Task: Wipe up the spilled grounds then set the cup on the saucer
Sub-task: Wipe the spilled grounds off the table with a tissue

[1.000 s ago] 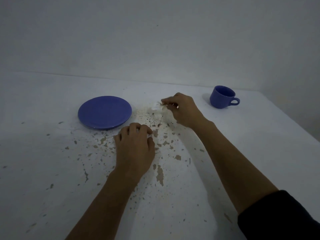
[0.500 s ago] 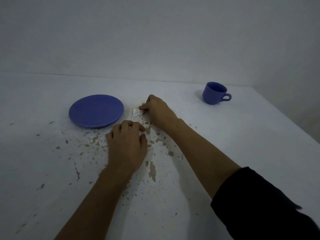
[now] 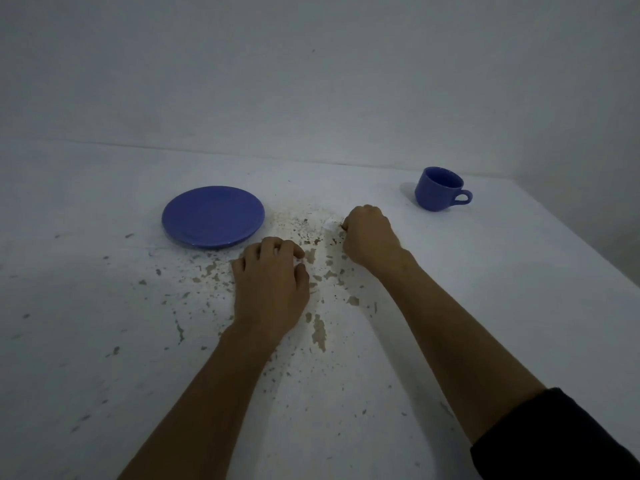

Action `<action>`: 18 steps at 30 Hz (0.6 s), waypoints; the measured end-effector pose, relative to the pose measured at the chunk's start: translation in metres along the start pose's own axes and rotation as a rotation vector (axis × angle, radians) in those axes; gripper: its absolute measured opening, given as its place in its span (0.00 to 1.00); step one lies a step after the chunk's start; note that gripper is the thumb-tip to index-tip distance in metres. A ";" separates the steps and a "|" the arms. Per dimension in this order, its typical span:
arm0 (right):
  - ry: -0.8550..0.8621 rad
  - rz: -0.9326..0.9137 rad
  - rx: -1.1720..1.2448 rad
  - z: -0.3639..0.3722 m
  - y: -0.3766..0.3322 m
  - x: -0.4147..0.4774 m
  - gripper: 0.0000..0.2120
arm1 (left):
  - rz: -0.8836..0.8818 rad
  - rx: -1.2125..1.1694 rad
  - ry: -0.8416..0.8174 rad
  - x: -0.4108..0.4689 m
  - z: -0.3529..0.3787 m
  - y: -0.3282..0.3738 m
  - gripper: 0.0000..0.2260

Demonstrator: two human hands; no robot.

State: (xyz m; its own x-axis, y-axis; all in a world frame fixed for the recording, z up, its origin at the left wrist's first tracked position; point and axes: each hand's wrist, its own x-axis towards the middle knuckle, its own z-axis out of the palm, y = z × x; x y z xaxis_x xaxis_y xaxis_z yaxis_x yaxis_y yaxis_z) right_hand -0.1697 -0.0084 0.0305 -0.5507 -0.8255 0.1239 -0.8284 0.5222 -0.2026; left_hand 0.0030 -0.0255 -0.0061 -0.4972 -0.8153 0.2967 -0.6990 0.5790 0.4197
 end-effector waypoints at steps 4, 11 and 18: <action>-0.054 0.041 0.074 -0.011 -0.020 -0.011 0.18 | 0.010 -0.007 0.031 -0.001 0.002 0.000 0.11; -0.270 -0.028 0.171 -0.020 -0.045 -0.015 0.08 | 0.013 -0.001 0.044 0.000 0.004 -0.002 0.11; -0.342 -0.282 -0.078 -0.025 -0.038 -0.013 0.21 | 0.023 -0.015 0.050 -0.001 0.004 -0.003 0.11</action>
State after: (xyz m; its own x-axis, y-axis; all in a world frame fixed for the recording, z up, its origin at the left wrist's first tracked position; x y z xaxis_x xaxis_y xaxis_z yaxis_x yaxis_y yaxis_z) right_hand -0.1334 -0.0122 0.0605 -0.2473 -0.9545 -0.1669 -0.9538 0.2701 -0.1315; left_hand 0.0038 -0.0267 -0.0110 -0.4866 -0.8008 0.3493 -0.6797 0.5982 0.4245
